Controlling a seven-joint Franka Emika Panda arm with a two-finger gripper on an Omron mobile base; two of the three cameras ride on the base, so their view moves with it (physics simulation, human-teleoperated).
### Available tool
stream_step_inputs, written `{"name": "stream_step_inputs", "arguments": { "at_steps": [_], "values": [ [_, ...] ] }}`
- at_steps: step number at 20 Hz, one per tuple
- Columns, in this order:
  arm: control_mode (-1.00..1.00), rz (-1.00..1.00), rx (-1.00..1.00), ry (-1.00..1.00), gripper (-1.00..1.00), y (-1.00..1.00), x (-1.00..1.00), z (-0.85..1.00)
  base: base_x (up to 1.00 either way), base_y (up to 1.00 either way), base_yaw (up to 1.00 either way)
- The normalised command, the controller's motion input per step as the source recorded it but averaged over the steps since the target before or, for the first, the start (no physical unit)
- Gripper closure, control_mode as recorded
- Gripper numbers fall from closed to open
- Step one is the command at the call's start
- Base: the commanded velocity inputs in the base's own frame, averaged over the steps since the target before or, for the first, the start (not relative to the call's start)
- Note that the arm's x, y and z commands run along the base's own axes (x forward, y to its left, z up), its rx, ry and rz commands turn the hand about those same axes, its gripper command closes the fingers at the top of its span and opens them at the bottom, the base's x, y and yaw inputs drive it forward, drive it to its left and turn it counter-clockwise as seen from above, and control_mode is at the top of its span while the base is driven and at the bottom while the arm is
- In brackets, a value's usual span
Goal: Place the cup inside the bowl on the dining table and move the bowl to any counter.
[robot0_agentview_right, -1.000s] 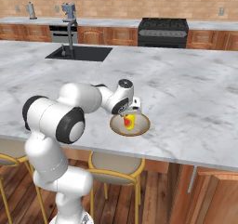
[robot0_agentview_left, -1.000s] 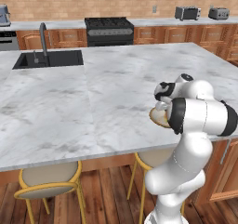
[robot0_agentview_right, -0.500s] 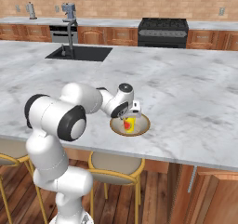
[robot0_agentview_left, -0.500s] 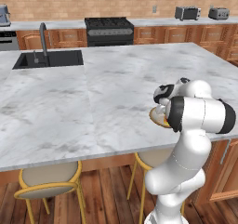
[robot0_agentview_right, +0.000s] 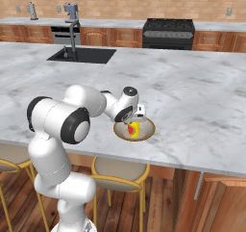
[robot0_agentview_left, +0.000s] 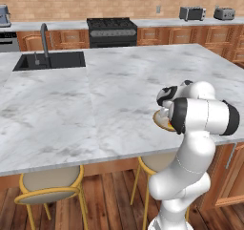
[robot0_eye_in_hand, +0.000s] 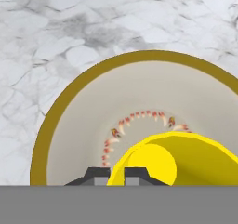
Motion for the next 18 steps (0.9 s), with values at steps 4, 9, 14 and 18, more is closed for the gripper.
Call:
{"name": "stream_step_inputs", "arguments": {
  "at_steps": [4,9,14,18],
  "values": [
    [-1.00,0.00,0.00,0.00,1.00,0.00,0.00,0.00,0.00,0.00,0.00],
    [-1.00,0.00,0.00,0.00,-1.00,0.00,0.00,0.00,0.00,0.00,0.00],
    [-1.00,0.00,0.00,0.00,-1.00,0.00,0.00,0.00,0.00,0.00,0.00],
    [-1.00,0.00,-0.01,0.00,-1.00,0.00,0.00,0.08,0.00,0.00,0.00]
  ]
}}
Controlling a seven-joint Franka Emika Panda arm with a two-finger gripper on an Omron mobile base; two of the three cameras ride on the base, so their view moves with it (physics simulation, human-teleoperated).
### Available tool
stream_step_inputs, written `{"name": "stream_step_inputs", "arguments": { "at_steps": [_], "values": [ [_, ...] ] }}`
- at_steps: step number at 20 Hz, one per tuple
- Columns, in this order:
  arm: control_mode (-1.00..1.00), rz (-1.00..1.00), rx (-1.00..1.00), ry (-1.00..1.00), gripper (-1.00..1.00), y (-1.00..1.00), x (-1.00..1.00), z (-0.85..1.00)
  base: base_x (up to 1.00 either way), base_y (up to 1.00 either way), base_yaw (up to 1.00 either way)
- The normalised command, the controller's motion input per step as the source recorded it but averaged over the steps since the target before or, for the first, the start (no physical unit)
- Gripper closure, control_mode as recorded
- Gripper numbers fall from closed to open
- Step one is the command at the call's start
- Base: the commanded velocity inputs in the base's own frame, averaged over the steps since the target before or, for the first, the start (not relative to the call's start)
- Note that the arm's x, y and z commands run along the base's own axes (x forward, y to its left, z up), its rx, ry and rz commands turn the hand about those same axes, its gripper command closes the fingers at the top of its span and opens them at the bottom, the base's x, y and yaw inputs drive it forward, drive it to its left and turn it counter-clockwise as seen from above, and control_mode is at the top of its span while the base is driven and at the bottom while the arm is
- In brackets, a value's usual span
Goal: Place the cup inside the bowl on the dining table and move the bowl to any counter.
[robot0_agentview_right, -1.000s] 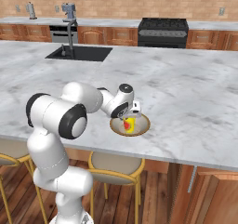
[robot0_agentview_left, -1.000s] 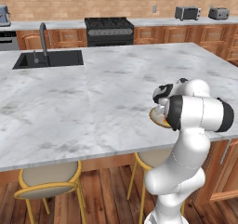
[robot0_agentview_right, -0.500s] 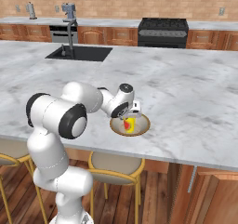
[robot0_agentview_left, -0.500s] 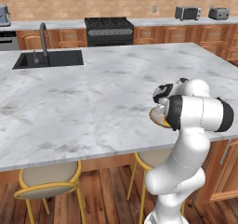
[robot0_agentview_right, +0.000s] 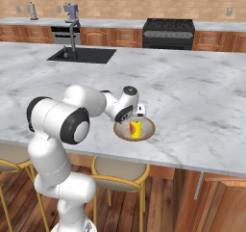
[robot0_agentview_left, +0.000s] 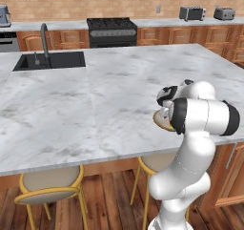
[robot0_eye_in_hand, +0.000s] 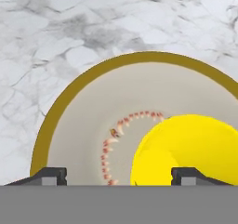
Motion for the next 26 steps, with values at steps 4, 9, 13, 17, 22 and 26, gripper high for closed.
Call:
{"name": "stream_step_inputs", "arguments": {
  "at_steps": [4,9,13,17,22,26],
  "values": [
    [-1.00,0.00,-0.05,0.06,-1.00,0.00,0.00,0.41,0.00,0.00,0.00],
    [-1.00,0.00,-0.09,0.08,-1.00,0.12,0.00,0.54,0.00,0.00,0.00],
    [-1.00,0.00,-0.12,0.10,-1.00,0.19,0.00,0.57,0.00,0.00,0.00],
    [-1.00,-0.02,-0.14,0.16,-1.00,0.08,0.04,0.57,0.00,0.00,0.00],
    [-1.00,-0.16,-0.04,0.20,-1.00,-0.06,0.03,0.21,0.00,0.00,0.00],
    [-1.00,-0.27,0.00,0.14,-1.00,-0.18,0.00,0.21,0.00,0.00,0.00]
  ]
}}
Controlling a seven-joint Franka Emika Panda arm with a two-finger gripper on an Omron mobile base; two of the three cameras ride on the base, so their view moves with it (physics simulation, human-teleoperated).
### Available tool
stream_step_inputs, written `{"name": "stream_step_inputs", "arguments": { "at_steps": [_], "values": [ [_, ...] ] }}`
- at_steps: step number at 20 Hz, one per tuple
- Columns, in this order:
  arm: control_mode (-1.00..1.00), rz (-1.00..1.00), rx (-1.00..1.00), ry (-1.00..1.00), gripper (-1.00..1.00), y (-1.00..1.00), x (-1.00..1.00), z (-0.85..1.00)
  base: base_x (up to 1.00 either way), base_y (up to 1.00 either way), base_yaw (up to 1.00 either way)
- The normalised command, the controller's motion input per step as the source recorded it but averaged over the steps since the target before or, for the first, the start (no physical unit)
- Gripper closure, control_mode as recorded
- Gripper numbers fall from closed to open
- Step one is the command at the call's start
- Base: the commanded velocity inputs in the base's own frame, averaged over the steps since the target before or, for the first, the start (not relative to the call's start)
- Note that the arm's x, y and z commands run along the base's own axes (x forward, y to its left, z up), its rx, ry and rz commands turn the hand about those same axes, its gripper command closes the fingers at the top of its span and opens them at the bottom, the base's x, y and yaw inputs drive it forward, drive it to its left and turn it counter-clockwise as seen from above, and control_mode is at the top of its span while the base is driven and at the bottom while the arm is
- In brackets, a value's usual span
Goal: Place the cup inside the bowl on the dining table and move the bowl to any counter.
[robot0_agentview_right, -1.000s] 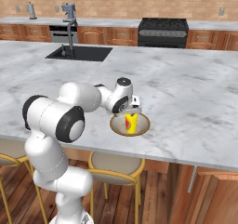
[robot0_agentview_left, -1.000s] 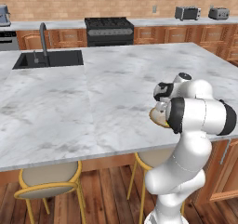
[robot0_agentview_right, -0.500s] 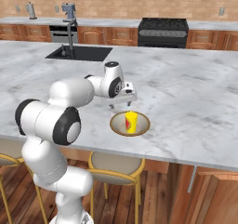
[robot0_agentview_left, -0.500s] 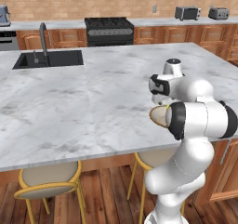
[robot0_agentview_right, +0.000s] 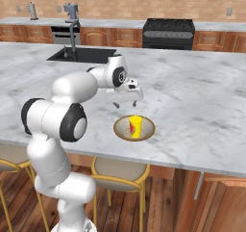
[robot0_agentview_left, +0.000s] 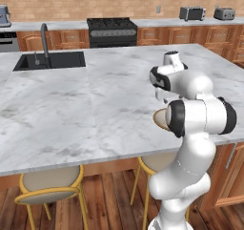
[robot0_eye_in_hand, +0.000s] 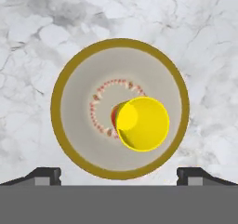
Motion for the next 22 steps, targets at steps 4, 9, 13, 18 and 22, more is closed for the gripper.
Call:
{"name": "stream_step_inputs", "arguments": {
  "at_steps": [4,9,13,18,22],
  "values": [
    [-1.00,-0.32,0.09,0.12,-1.00,-0.28,-0.03,0.19,0.00,0.00,0.00],
    [-1.00,-0.29,0.18,0.02,-1.00,-0.25,-0.29,0.14,0.00,0.00,0.00],
    [-1.00,-0.23,0.17,0.00,-1.00,-0.17,-0.41,0.21,0.00,0.00,0.00],
    [-1.00,-0.19,0.15,0.00,-1.00,-0.18,-0.29,0.20,0.00,0.00,0.00],
    [-1.00,-0.17,0.09,0.02,-1.00,-0.20,-0.20,0.11,0.00,0.00,0.00]
  ]
}}
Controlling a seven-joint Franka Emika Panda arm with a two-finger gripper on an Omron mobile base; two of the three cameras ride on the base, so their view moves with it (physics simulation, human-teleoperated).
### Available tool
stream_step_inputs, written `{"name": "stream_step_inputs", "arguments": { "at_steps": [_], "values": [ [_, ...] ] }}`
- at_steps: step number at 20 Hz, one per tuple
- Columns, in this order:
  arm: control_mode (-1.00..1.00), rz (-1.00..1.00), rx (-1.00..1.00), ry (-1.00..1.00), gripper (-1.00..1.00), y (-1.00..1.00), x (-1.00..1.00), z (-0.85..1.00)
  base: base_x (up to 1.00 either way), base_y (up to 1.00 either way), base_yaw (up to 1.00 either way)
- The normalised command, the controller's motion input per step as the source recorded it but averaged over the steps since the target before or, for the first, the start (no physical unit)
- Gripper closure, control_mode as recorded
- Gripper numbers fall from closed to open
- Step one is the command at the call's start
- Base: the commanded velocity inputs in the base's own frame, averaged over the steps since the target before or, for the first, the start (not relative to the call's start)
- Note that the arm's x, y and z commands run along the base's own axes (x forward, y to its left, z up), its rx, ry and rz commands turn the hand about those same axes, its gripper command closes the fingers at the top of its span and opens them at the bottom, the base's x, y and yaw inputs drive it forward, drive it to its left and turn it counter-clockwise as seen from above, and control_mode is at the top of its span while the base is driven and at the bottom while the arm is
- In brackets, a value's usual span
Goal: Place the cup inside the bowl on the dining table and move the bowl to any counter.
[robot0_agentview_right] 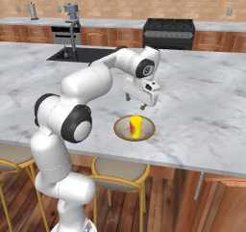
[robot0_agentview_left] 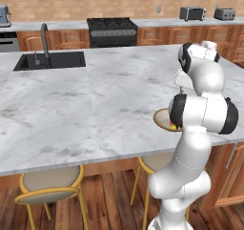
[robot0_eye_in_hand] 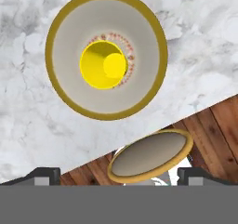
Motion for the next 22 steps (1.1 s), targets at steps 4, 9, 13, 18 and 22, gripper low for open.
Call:
{"name": "stream_step_inputs", "arguments": {
  "at_steps": [4,9,13,18,22],
  "values": [
    [-1.00,-0.15,0.07,0.00,-1.00,-0.29,-0.21,0.00,0.00,0.00,0.00],
    [-1.00,-0.11,0.03,-0.04,-1.00,-0.14,-0.02,0.00,0.00,0.00,0.00],
    [-1.00,-0.08,0.01,-0.14,-1.00,-0.07,-0.01,0.00,0.00,0.00,0.00],
    [-1.00,-0.08,0.00,-0.12,-1.00,0.00,-0.01,-0.08,0.00,0.00,0.00],
    [-1.00,-0.06,0.00,-0.11,-1.00,0.00,0.00,-0.19,0.00,0.00,0.00]
  ]
}}
